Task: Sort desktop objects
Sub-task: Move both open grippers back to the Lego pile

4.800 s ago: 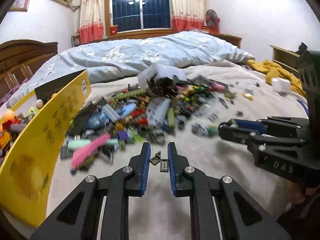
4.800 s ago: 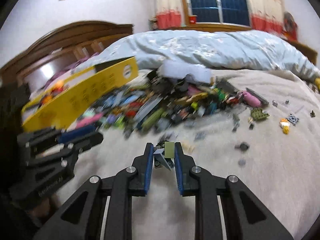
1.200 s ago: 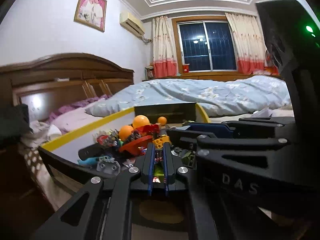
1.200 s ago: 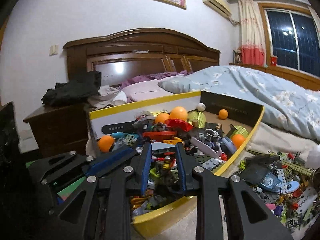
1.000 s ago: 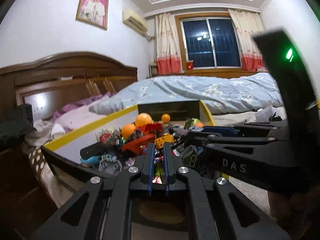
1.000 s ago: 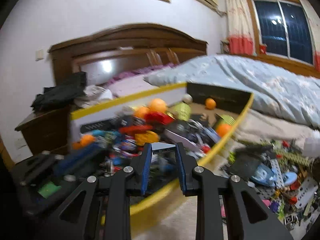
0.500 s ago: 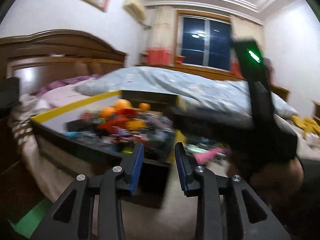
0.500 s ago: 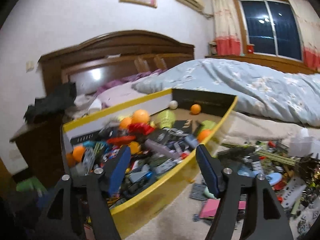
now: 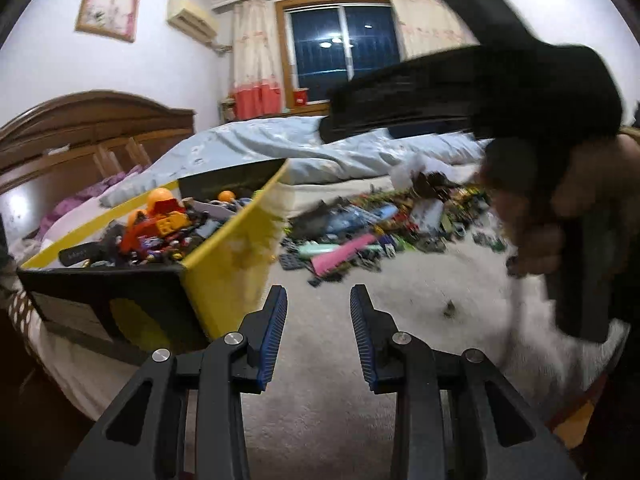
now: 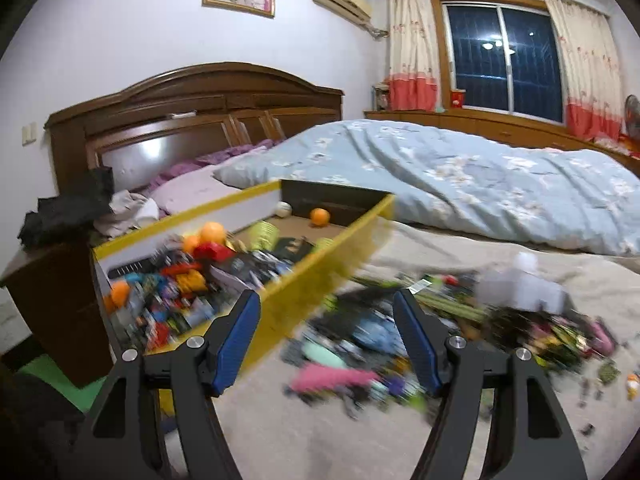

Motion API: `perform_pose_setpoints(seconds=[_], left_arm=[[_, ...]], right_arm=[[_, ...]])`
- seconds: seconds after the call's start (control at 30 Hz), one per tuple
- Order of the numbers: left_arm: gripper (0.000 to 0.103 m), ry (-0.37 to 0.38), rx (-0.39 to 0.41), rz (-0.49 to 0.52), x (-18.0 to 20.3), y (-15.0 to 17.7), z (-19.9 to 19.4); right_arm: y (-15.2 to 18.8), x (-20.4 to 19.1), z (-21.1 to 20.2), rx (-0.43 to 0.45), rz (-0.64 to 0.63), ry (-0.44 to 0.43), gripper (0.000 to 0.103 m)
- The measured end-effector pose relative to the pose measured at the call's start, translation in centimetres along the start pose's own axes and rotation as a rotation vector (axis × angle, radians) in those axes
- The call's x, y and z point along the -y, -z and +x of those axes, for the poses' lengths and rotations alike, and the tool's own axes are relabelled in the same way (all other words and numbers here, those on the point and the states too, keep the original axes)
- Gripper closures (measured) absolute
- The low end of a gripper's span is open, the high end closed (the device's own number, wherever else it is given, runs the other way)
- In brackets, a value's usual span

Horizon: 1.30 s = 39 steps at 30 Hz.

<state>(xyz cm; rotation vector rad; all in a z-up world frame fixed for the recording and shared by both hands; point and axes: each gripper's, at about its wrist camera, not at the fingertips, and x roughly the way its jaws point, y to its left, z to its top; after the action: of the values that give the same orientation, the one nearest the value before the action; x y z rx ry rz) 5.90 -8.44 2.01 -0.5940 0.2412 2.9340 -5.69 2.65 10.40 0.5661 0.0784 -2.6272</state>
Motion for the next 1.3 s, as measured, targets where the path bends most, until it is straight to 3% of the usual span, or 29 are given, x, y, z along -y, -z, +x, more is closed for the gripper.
perform_pose_setpoints(seconds=[0.1, 0.2, 0.33, 0.4, 0.53, 0.7, 0.97, 1.3], left_arm=[[0.07, 0.055, 0.012, 0.063, 1.0, 0.8, 0.1], [0.07, 0.121, -0.032, 0.059, 1.2, 1.1, 0.8], [0.07, 0.242, -0.096, 0.014, 1.7, 0.6, 1.7], [0.07, 0.288, -0.114, -0.004, 2.2, 0.2, 2.2], [0.07, 0.317, -0.157, 0.031, 3.9, -0.4, 3.8], [0.07, 0.318, -0.234, 0.091, 6.3, 0.0, 6.0], [0.07, 0.35, -0.246, 0.024, 6.1, -0.1, 6.9], [0.095, 0.325, -0.218, -0.042, 4.9, 0.5, 7.2]], right_arm=[[2.3, 2.2, -2.2, 0.026, -0.011, 0.045, 0.034], [3.9, 4.4, -3.4, -0.014, 0.009, 0.061, 0.043], [6.3, 6.1, -5.0, -0.039, 0.008, 0.151, 0.07], [7.7, 7.1, -5.7, -0.063, 0.023, 0.178, 0.077], [10.0, 9.1, -7.0, -0.109, 0.097, 0.148, 0.078], [12.6, 9.4, -6.5, -0.19, 0.099, 0.131, 0.078], [14.1, 8.4, -6.3, -0.205, 0.096, 0.166, 0.078], [14.1, 9.2, -4.3, -0.239, 0.205, 0.153, 0.08]])
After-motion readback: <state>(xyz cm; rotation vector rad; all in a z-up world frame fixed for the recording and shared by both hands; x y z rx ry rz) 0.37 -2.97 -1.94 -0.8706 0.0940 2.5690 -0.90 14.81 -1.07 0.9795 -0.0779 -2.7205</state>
